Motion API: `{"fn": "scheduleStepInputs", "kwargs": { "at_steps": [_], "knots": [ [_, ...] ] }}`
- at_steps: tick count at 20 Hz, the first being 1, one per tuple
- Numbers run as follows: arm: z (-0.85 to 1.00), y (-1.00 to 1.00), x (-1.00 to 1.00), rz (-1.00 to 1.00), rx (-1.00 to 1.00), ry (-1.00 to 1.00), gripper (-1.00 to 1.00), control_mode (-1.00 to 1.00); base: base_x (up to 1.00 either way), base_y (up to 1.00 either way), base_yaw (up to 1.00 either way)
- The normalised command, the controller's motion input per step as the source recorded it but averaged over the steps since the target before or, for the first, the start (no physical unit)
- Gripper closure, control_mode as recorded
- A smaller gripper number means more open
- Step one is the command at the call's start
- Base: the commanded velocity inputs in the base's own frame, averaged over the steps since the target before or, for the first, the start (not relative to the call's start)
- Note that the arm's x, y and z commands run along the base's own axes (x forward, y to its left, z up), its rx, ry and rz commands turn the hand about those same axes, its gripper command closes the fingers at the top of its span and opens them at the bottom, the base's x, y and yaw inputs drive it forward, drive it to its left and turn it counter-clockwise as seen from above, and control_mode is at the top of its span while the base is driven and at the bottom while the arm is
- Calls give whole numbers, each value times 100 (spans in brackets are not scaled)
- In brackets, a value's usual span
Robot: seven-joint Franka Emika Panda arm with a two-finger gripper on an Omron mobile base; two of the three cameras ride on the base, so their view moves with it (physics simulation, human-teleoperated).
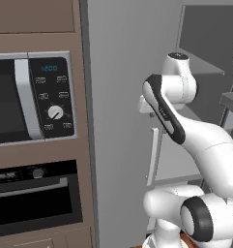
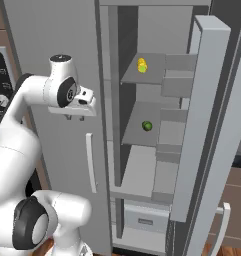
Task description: Take the corn and avocado out of the freezer and place them in the tupperware container on the counter. Then put the tupperware containing the vegetables back in the freezer.
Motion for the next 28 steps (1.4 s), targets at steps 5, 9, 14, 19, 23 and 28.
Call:
{"fn": "scheduleStepInputs", "kwargs": {
  "at_steps": [5,9,14,19,23,28],
  "knots": [
    [0,0,-16,0,0,-5,-100,-100,0,0,0],
    [0,0,-69,-2,-1,-18,-100,-100,0,0,0],
    [3,0,-72,-4,-2,-12,-100,-100,0,0,0],
    [0,0,-47,-4,0,-1,-100,-100,0,0,0],
    [0,0,0,0,0,0,-100,100,-8,-12,-5],
    [0,0,0,0,0,0,-100,100,0,-45,-4]
  ]
}}
